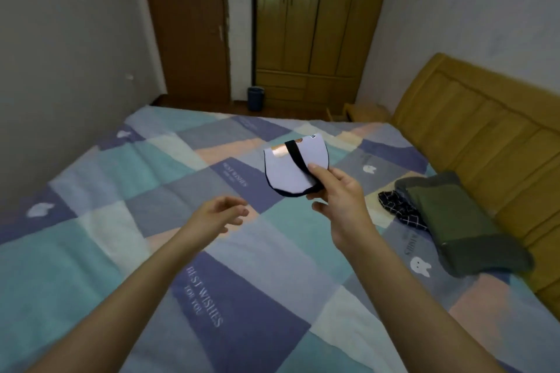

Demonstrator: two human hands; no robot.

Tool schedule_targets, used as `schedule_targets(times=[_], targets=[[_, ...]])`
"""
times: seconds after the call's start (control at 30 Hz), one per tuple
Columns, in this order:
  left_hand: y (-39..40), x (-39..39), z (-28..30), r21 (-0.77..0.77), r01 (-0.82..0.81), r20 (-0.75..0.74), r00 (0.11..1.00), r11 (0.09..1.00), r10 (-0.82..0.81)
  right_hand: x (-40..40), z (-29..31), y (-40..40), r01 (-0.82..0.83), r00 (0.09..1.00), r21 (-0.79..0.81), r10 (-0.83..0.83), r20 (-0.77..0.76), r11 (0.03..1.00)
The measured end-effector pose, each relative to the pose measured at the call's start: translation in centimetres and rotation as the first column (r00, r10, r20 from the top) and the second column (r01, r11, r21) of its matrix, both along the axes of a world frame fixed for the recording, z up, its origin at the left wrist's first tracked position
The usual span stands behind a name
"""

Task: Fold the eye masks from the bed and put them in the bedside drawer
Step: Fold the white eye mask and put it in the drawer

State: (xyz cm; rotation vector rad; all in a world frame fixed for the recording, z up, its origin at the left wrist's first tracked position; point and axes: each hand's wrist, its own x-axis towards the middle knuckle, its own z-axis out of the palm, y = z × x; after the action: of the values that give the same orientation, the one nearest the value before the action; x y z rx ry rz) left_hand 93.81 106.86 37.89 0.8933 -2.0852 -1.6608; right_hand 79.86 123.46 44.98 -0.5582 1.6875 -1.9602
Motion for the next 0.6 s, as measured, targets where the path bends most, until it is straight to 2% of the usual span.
schedule_targets(times=[0.13, 0.27, 0.4, 0.6], targets=[[1.4, 9.9, 3.8, -0.193, -0.057, 0.016, 0.998, 0.98, 0.061, 7.5, 4.8, -0.6, -0.136, 0.991, -0.024, 0.136, 0.002, 0.99], [2.4, 20.5, 6.6, -0.384, -0.101, 0.089, 0.985, 0.918, 0.146, 16.4, 8.2, -2.9, -0.306, 0.952, -0.032, 0.307, 0.021, 0.952], [2.5, 32.8, 7.5, -0.553, -0.087, 0.269, 0.923, 0.829, 0.276, 26.3, 10.4, -6.0, -0.503, 0.864, 0.0, 0.503, 0.007, 0.864], [1.6, 52.0, 9.3, -0.666, -0.193, 0.312, 0.805, 0.72, 0.504, 42.9, 11.7, -11.3, -0.72, 0.693, -0.053, 0.721, 0.01, 0.692]])
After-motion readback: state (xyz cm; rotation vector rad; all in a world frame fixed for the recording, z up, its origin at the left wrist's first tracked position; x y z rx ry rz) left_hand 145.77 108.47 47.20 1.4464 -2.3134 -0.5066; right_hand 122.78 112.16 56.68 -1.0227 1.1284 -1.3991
